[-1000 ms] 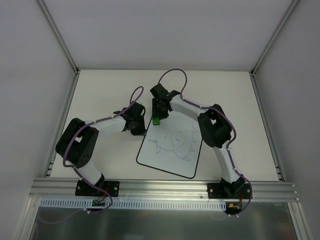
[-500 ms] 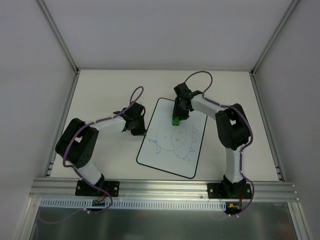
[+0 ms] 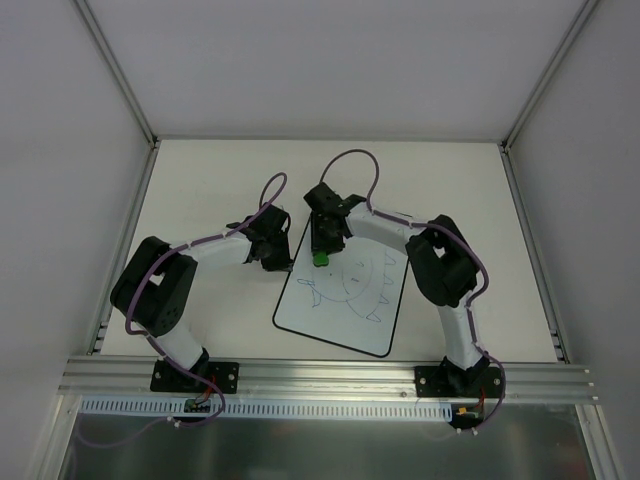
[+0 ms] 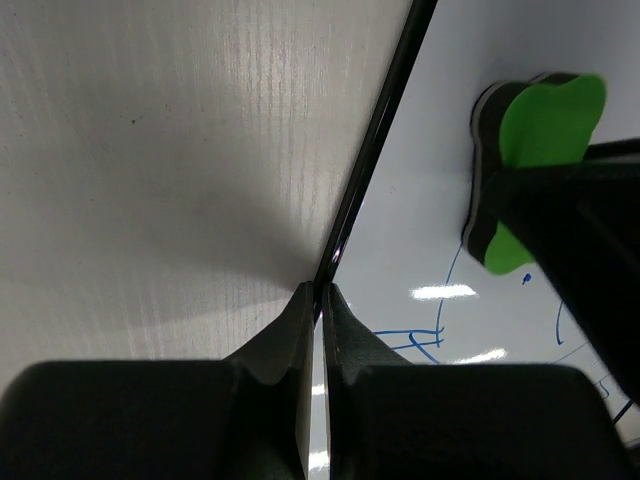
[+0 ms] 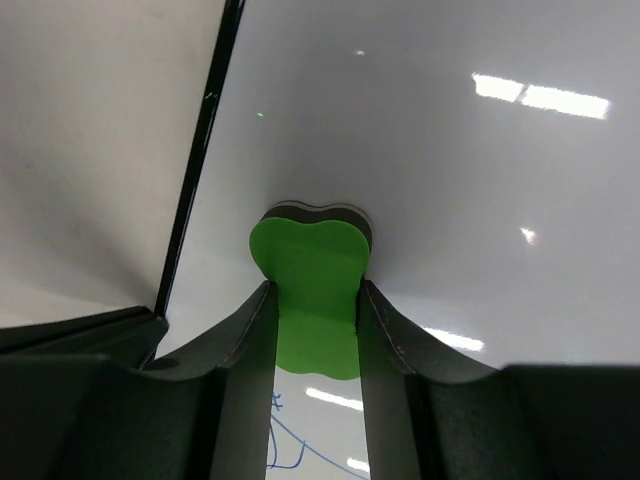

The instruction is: Erase the whiteboard

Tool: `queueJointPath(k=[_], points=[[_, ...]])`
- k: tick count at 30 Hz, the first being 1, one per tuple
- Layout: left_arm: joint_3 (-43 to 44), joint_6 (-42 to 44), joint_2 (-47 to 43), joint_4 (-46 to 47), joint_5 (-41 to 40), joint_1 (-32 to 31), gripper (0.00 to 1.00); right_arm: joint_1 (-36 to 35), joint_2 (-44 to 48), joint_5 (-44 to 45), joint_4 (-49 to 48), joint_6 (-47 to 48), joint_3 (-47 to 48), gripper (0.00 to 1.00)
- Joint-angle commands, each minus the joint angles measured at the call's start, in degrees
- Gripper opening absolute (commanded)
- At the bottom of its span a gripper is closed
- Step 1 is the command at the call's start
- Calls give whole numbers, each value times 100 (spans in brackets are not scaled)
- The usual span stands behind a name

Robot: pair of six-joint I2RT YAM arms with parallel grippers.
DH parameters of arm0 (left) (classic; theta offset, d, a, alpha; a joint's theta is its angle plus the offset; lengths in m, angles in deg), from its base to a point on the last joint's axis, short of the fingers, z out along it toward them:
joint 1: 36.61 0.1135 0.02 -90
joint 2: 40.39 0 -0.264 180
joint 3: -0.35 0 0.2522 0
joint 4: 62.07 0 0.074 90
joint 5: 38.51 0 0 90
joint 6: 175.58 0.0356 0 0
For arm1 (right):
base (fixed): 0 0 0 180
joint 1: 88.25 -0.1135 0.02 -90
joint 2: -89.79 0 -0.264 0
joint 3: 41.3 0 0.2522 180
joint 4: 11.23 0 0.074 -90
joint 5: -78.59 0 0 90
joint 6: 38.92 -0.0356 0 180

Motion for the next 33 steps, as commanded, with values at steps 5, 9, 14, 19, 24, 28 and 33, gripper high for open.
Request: queueJointPath(k=[5, 9, 14, 19, 24, 28, 33], points=[[-306, 15, 247, -796, -320, -57, 0, -623, -30, -232, 592, -36, -827, 0], [-306, -2, 247, -796, -329, -48, 0, -485, 250, -145, 487, -132, -1276, 0], [-332, 15, 229, -796, -329, -48, 0, 245, 690, 171, 364, -177, -1759, 1], [-341, 6, 203, -788, -338, -22, 0, 1124, 1288, 628, 373, -212, -2601, 0], [-350, 6, 194, -788, -329, -22, 0, 1135, 1789, 682, 294, -177, -3104, 0], [-341, 15, 194, -788, -338, -22, 0, 564, 1492, 296, 162, -273, -2982, 0], [-359, 15, 185, -788, -347, 5, 0, -481, 684, -188, 179, -493, -2027, 0]])
